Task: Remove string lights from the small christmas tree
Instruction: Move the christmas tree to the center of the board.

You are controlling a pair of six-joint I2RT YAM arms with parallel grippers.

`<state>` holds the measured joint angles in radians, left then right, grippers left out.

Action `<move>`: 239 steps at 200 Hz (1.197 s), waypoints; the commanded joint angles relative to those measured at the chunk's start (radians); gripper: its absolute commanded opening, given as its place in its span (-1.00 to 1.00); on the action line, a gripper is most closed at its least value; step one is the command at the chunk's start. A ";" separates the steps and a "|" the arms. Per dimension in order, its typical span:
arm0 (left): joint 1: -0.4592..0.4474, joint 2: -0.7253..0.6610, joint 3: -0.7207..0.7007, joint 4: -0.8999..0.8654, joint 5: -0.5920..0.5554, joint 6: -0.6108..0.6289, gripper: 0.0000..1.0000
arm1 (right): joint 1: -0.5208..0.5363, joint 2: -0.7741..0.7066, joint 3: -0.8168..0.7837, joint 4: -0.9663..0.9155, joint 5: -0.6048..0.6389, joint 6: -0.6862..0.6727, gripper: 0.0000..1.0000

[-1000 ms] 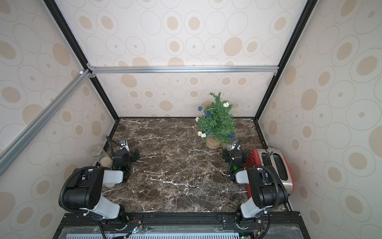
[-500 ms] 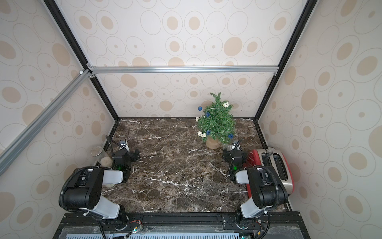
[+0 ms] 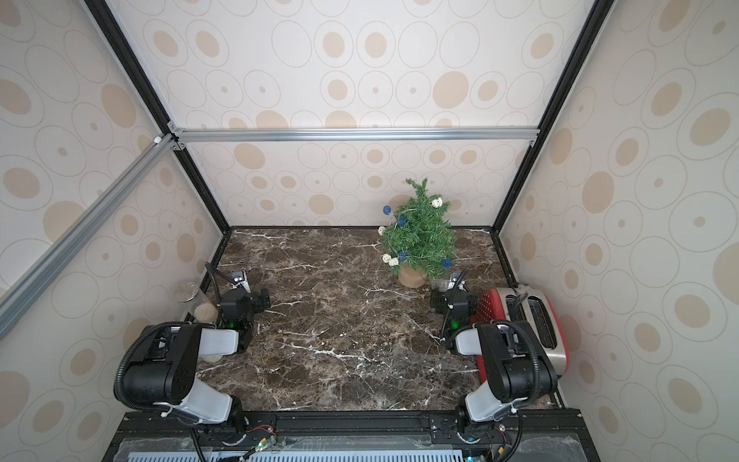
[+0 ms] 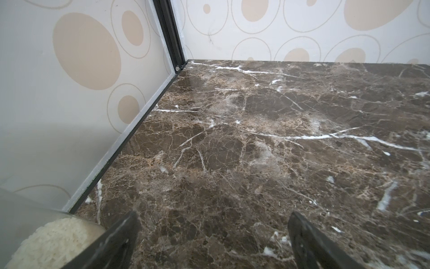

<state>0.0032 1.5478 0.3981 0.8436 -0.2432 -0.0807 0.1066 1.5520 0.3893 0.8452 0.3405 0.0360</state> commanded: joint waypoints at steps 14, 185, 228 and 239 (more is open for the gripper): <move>-0.006 -0.009 0.022 0.007 -0.024 0.028 0.99 | -0.004 -0.006 0.017 0.000 0.006 -0.009 0.99; 0.004 -0.250 0.207 -0.311 -0.085 -0.420 0.99 | -0.027 -0.229 0.047 -0.316 -0.056 0.081 0.99; 0.026 -0.222 0.090 0.127 0.154 -0.720 0.99 | -0.026 -0.231 0.073 -0.388 -0.006 0.154 0.99; 0.032 -0.228 0.104 0.086 0.140 -0.840 0.99 | -0.027 -0.242 0.062 -0.364 -0.034 0.142 0.99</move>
<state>0.0208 1.3128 0.5060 0.7708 -0.1848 -0.6327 0.0837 1.3235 0.4404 0.5144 0.2993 0.1501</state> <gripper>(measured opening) 0.994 0.993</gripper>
